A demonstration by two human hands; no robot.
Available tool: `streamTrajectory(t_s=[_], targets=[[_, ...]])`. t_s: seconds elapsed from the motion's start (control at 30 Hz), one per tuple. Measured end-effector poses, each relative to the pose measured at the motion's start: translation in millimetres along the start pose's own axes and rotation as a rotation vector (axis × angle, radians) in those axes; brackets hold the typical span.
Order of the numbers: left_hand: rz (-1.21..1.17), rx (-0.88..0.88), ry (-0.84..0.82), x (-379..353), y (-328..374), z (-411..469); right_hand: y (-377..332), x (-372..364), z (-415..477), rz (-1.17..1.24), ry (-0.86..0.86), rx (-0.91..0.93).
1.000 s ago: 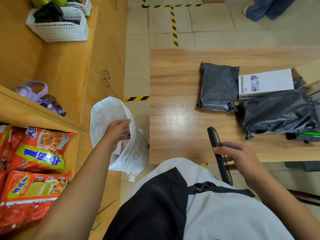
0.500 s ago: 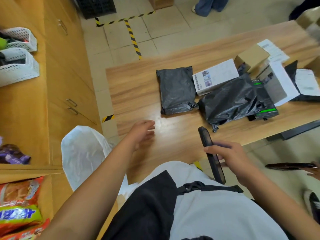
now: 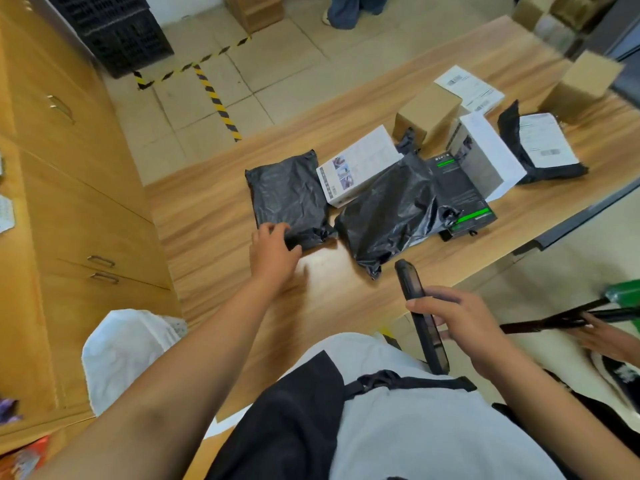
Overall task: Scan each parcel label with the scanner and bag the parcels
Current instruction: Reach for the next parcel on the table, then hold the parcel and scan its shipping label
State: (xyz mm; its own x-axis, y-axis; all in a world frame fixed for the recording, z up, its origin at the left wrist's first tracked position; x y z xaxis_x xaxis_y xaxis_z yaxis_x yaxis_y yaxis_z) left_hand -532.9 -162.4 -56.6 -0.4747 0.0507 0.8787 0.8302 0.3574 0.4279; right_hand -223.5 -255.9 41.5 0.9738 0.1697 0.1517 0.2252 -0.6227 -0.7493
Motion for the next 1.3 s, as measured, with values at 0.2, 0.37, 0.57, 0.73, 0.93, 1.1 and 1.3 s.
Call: streamTrajectory(t_s=[0.2,0.37,0.57,0.73,0.93,1.1,1.3], targets=[[0.044,-0.054,0.000,-11,41,20,-3,28,16,0.006,-0.041,-0.003],[0.021,0.064,-0.005,-21,56,29,-8,55,33,0.015,-0.062,-0.005],[-0.388,0.195,0.170,-16,49,16,-14,69,55,-0.006,-0.129,0.025],[-1.050,0.478,0.276,4,41,-15,-22,64,69,-0.057,-0.213,0.066],[-2.023,0.628,0.259,11,2,-72,-37,42,80,-0.160,-0.362,0.134],[-1.944,1.019,0.409,-22,-38,-132,-45,19,82,-0.227,-0.448,0.176],[-1.736,1.250,0.475,-44,-62,-187,-45,-10,79,-0.302,-0.537,0.199]])
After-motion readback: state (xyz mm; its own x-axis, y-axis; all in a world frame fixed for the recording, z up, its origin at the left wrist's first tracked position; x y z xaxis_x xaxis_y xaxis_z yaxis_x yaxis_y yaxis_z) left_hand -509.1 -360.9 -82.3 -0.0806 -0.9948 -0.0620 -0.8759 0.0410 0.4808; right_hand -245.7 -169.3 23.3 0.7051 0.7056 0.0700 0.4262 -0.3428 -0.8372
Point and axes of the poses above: each hand's wrist, its own z-axis towards the middle knuckle, its own x-axis out of the back of the hand, y = z × x, the point moved 2 cm from there along z, towards the middle knuckle
